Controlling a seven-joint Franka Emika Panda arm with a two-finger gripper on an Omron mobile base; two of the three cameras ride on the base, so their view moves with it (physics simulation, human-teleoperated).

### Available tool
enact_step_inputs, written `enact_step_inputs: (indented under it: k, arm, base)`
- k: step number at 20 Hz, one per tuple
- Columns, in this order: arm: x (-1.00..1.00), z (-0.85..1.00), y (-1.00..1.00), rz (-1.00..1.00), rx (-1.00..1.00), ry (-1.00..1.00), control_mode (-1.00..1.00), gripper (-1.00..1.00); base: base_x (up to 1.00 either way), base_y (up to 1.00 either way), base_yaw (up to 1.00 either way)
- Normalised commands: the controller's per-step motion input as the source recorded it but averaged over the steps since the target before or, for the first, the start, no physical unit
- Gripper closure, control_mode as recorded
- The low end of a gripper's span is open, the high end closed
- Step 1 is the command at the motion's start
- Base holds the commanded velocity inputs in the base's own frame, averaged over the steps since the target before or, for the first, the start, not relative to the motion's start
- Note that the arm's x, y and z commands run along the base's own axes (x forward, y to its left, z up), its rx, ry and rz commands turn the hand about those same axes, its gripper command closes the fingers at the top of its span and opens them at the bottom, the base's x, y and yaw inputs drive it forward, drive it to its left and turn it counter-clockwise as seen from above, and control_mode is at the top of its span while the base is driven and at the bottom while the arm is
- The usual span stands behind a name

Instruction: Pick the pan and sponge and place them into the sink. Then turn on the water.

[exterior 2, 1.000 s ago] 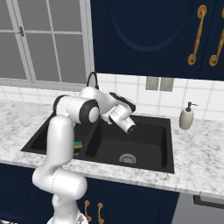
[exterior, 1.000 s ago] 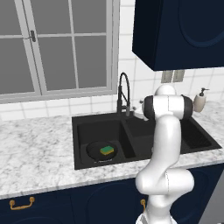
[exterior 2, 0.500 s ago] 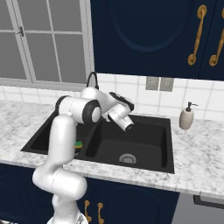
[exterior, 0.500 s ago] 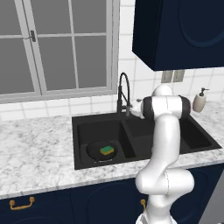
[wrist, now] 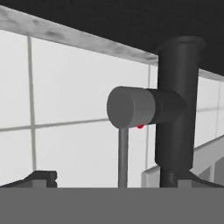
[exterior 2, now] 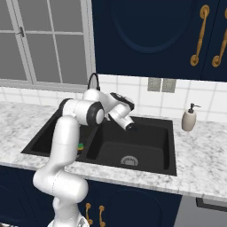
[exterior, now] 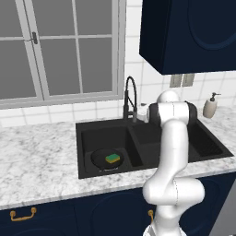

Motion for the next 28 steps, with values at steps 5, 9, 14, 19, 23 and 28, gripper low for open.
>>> enact_step_inputs:
  k: [5,9,14,19,23,28]
  arm:
    - [0.25,-0.16,0.18,-0.03,0.0,0.03,-1.0,-1.0]
    - [0.31,-0.21,0.1,-0.03,0.0,0.04,-1.0,-1.0]
    - [0.38,-0.02,0.0,-0.02,0.02,0.0,-1.0,-1.0]
    - [0.29,0.0,-0.07,-0.01,0.07,0.0,-1.0,-1.0]
    - [0.21,0.0,-0.16,0.0,0.1,0.0,-1.0,1.0]
    - [0.1,-0.07,-0.45,-0.02,0.09,-0.01,-1.0,1.0]
  base:
    - [0.0,0.0,0.0]
    - [0.0,0.0,0.0]
    - [0.0,0.0,0.0]
    - [0.0,0.0,0.0]
    - [0.0,0.0,0.0]
    - [0.0,0.0,0.0]
